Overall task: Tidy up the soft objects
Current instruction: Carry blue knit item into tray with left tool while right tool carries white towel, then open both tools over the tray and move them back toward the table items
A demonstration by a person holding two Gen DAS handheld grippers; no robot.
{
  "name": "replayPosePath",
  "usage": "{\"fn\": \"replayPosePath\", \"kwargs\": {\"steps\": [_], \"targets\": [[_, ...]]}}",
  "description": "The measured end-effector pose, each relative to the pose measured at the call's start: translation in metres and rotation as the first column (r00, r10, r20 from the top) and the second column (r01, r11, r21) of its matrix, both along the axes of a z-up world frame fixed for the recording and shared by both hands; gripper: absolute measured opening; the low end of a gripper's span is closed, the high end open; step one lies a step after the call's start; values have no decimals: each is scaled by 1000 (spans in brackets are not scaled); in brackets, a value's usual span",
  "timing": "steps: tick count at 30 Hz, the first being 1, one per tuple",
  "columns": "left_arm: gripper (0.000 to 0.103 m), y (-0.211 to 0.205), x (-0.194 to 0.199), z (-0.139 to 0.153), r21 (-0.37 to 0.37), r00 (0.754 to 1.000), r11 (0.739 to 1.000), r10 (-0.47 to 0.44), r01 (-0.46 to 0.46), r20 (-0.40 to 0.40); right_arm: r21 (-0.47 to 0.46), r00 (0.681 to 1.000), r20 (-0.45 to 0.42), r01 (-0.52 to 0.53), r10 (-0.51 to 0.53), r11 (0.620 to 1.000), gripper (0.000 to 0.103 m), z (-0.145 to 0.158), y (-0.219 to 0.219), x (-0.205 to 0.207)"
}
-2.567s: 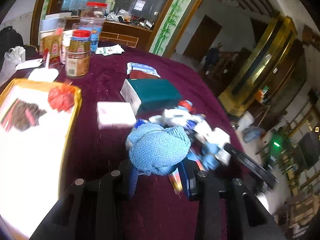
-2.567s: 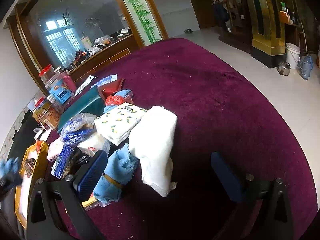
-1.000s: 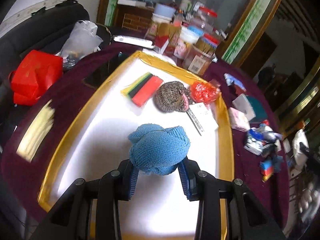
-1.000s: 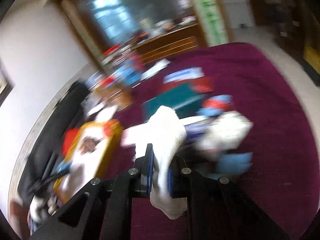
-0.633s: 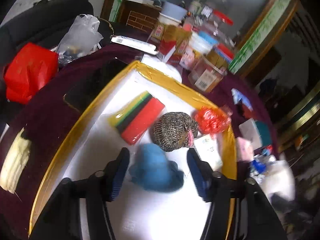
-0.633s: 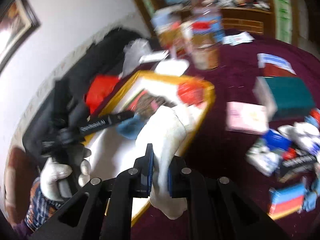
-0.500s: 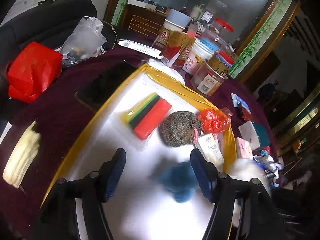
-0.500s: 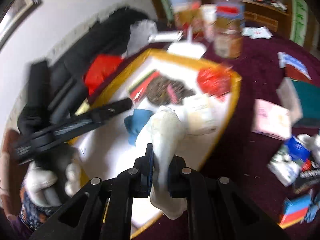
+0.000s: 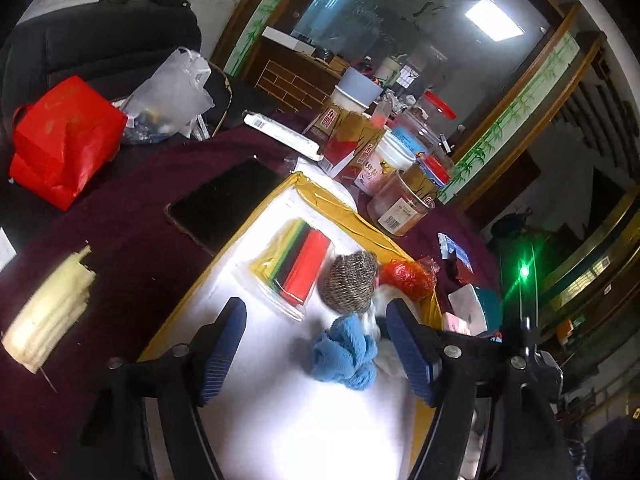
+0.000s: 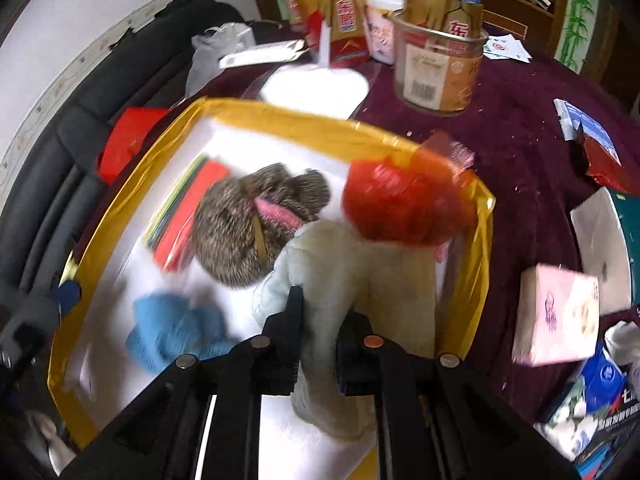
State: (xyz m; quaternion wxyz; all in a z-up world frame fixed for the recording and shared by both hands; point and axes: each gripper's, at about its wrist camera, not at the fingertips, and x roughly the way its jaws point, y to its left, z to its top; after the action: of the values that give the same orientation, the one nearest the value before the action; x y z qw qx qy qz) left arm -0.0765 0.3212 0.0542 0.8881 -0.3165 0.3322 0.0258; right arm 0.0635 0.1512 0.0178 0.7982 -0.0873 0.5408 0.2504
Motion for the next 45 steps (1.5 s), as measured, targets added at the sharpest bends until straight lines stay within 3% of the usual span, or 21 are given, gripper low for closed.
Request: {"fn": "replayPosePath", "kwargs": {"steps": [4, 6, 8, 12, 16, 19, 21, 24, 25, 27, 29, 31, 33, 37, 39, 42, 45], "targets": [[76, -3, 4, -6, -26, 1000, 1000, 3, -3, -20, 61, 1000, -8, 10, -10, 998, 26, 9, -6, -2], [76, -7, 7, -7, -27, 999, 1000, -7, 6, -31, 112, 1000, 14, 18, -20, 994, 52, 25, -15, -10], [78, -13, 7, -4, -12, 999, 1000, -12, 12, -34, 165, 997, 68, 15, -27, 986, 63, 46, -31, -20], [81, -24, 10, 0, 19, 999, 1000, -19, 19, -36, 220, 988, 146, 10, -43, 975, 67, 81, -74, -48], [83, -51, 21, 4, 113, 998, 992, -40, 46, -51, 253, 981, 165, 60, -105, 966, 70, 92, -137, -78], [83, -79, 40, -3, 269, 992, 958, -72, 99, -106, 243, 972, 159, 130, -172, 961, 70, 87, -183, -93], [83, -89, 50, -12, 315, 976, 935, -104, 161, -189, 251, 964, 147, 179, -220, 951, 70, 83, -214, -105], [83, -97, 57, -32, 346, 940, 914, -92, 210, -327, 274, 946, 129, 254, -297, 928, 70, 76, -264, -121], [83, -95, 56, -37, 333, 931, 919, -83, 209, -355, 281, 940, 124, 275, -319, 919, 70, 75, -278, -126], [83, -89, 51, -42, 286, 921, 937, -81, 201, -381, 297, 928, 120, 306, -353, 905, 70, 73, -299, -134], [83, -89, 42, -45, 310, 916, 931, -60, 195, -398, 322, 915, 113, 335, -387, 886, 70, 71, -322, -141], [83, -93, 35, -45, 335, 916, 918, -65, 210, -396, 342, 903, 113, 357, -415, 869, 70, 70, -341, -147], [83, -93, 32, -43, 320, 925, 923, -85, 214, -371, 357, 884, 118, 387, -452, 850, 70, 68, -361, -151], [84, -86, 20, -11, 242, 969, 958, -98, 154, -228, 374, 844, 137, 441, -519, 816, 72, 64, -390, -151], [94, -97, 8, 17, 254, 983, 956, -114, 148, -145, 379, 814, 162, 471, -558, 797, 72, 60, -401, -144], [96, -128, -2, 42, 294, 980, 935, -179, 199, -92, 396, 776, 182, 504, -603, 768, 72, 53, -411, -125], [96, -174, 5, 49, 296, 949, 902, -292, 314, -117, 402, 755, 200, 518, -625, 755, 72, 45, -413, -104]]}}
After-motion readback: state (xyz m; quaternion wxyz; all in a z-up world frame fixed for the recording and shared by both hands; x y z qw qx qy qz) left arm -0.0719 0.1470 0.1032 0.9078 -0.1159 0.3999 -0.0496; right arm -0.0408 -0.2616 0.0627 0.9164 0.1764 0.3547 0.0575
